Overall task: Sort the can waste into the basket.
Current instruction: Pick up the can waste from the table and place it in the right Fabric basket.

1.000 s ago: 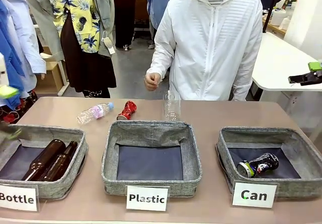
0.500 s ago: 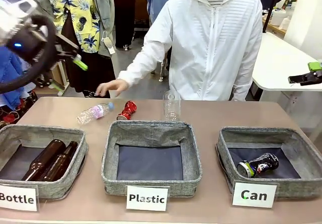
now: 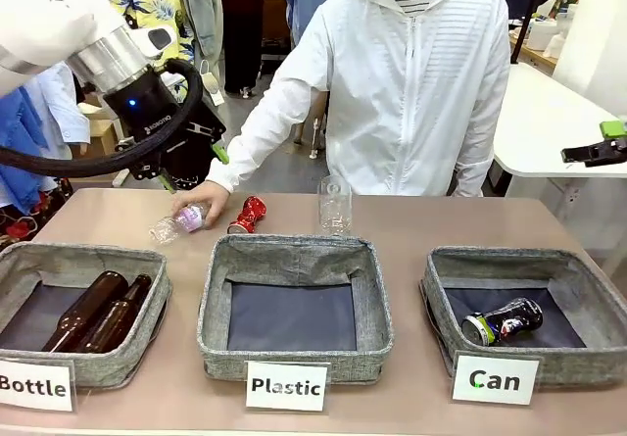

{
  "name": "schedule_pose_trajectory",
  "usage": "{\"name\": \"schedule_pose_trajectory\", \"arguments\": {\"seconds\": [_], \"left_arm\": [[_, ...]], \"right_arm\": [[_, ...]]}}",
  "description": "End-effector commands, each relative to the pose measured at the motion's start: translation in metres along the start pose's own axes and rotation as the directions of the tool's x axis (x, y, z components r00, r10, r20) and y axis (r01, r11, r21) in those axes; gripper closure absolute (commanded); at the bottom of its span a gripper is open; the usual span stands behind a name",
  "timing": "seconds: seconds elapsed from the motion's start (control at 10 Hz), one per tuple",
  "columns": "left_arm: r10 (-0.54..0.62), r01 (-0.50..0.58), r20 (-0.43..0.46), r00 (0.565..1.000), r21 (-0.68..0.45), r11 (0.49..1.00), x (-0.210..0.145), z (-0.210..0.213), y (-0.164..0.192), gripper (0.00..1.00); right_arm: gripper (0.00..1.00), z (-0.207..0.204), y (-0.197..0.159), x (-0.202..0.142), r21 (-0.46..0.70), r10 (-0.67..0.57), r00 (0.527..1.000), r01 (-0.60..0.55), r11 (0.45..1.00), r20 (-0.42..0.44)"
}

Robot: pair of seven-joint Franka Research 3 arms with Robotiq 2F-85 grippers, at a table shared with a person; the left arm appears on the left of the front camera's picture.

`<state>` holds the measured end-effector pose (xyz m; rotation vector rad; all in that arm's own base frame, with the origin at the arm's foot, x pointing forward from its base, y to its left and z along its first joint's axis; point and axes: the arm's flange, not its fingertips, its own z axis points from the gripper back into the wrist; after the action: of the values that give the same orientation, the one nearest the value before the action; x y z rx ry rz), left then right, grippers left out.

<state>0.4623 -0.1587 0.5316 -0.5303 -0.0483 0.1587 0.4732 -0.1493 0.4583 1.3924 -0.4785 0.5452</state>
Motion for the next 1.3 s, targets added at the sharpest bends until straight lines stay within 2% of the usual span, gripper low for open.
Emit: {"name": "schedule_pose_trajectory", "arguments": {"seconds": [0.0, 0.1, 0.2, 0.3, 0.4, 0.5, 0.7, 0.8, 0.9, 1.0, 1.2], "left_arm": [[-0.063, 0.077, 0.060, 0.996, -0.268, 0.960, -0.036, 0.076, 0.104, 0.00], [-0.056, 0.089, 0.091, 0.994, -0.408, 0.909, -0.069, 0.107, 0.177, 0.00], [-0.043, 0.085, 0.094, 0.995, -0.511, 0.855, -0.098, 0.117, 0.234, 0.00], [-0.028, 0.087, 0.111, 0.993, -0.567, 0.819, -0.113, 0.115, 0.262, 0.00], [0.007, 0.056, 0.104, 0.995, -0.585, 0.809, -0.121, 0.106, 0.275, 0.00], [-0.019, 0.068, 0.090, 0.996, -0.592, 0.803, -0.116, 0.100, 0.273, 0.00], [-0.018, 0.033, 0.035, 0.999, -0.527, 0.849, -0.078, 0.104, 0.243, 0.00], [0.005, 0.001, 0.011, 1.000, -0.495, 0.869, -0.061, 0.113, 0.236, 0.00], [0.016, -0.024, -0.019, 1.000, -0.505, 0.863, -0.049, 0.125, 0.242, 0.00], [0.031, -0.035, -0.017, 0.999, -0.525, 0.850, -0.053, 0.133, 0.255, 0.00], [0.020, 0.014, 0.048, 0.999, -0.618, 0.786, -0.100, 0.152, 0.307, 0.00]], "right_arm": [[0.00, 0.000, 0.002, 0.001, -0.006, 0.015, 1.000, -0.015, 1.000, -0.005], [0.00, 0.000, 0.002, 0.001, -0.006, 0.015, 1.000, -0.015, 1.000, -0.005], [0.00, 0.000, 0.002, 0.001, -0.006, 0.015, 1.000, -0.015, 1.000, -0.005], [0.00, 0.000, 0.002, 0.001, -0.006, 0.015, 1.000, -0.015, 1.000, -0.005], [0.00, 0.000, 0.002, 0.001, -0.006, 0.015, 1.000, -0.015, 1.000, -0.005], [0.00, 0.000, 0.002, 0.001, -0.006, 0.015, 1.000, -0.015, 1.000, -0.005], [0.00, 0.000, 0.002, 0.001, -0.006, 0.015, 1.000, -0.015, 1.000, -0.005], [0.00, 0.000, 0.002, 0.001, -0.006, 0.015, 1.000, -0.015, 1.000, -0.005], [0.00, 0.000, 0.002, 0.001, -0.006, 0.015, 1.000, -0.015, 1.000, -0.005], [0.00, 0.000, 0.002, 0.001, -0.006, 0.015, 1.000, -0.015, 1.000, -0.005], [0.00, 0.000, 0.002, 0.001, -0.006, 0.015, 1.000, -0.015, 1.000, -0.005]]}}
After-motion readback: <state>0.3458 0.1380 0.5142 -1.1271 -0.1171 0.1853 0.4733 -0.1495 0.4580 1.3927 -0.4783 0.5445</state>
